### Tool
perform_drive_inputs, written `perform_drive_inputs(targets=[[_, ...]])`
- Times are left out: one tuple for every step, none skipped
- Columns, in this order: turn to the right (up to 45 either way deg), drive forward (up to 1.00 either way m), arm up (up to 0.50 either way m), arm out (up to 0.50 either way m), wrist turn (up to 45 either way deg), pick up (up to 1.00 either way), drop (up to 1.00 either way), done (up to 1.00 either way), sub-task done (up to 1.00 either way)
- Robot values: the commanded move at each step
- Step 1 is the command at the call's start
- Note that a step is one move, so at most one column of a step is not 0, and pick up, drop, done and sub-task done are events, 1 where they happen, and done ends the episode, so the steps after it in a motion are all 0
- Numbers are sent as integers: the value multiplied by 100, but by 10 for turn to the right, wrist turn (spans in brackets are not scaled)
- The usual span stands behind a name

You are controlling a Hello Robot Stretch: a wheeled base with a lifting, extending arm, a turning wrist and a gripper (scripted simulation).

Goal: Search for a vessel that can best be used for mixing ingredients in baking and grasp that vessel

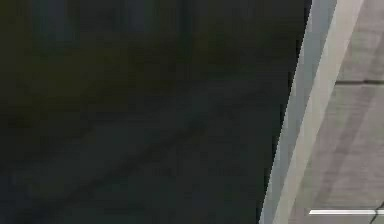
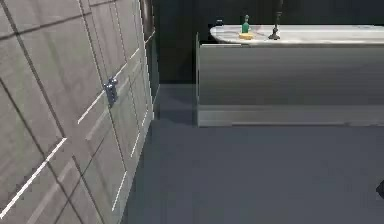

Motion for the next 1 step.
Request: perform_drive_inputs(targets=[[450, 0, 0, 0, 0, 0, 0, 0, 0]])
